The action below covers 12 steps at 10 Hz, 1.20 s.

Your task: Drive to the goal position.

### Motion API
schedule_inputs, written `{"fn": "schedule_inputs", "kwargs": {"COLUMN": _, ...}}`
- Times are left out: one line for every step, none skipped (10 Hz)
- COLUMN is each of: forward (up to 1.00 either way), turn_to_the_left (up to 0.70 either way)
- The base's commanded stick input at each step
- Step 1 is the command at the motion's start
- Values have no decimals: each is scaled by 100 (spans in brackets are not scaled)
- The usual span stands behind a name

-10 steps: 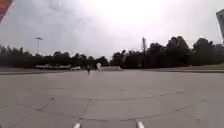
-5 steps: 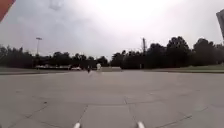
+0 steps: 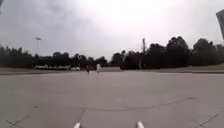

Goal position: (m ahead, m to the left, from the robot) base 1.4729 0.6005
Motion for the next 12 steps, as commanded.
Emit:
{"fn": "schedule_inputs", "kwargs": {"forward": 50, "turn_to_the_left": 0}}
{"fn": "schedule_inputs", "kwargs": {"forward": 50, "turn_to_the_left": 0}}
{"fn": "schedule_inputs", "kwargs": {"forward": 50, "turn_to_the_left": 0}}
{"fn": "schedule_inputs", "kwargs": {"forward": 50, "turn_to_the_left": 0}}
{"fn": "schedule_inputs", "kwargs": {"forward": 50, "turn_to_the_left": 0}}
{"fn": "schedule_inputs", "kwargs": {"forward": 50, "turn_to_the_left": 0}}
{"fn": "schedule_inputs", "kwargs": {"forward": 50, "turn_to_the_left": 0}}
{"fn": "schedule_inputs", "kwargs": {"forward": 50, "turn_to_the_left": 0}}
{"fn": "schedule_inputs", "kwargs": {"forward": 50, "turn_to_the_left": 0}}
{"fn": "schedule_inputs", "kwargs": {"forward": 50, "turn_to_the_left": 0}}
{"fn": "schedule_inputs", "kwargs": {"forward": 50, "turn_to_the_left": 0}}
{"fn": "schedule_inputs", "kwargs": {"forward": 50, "turn_to_the_left": 0}}
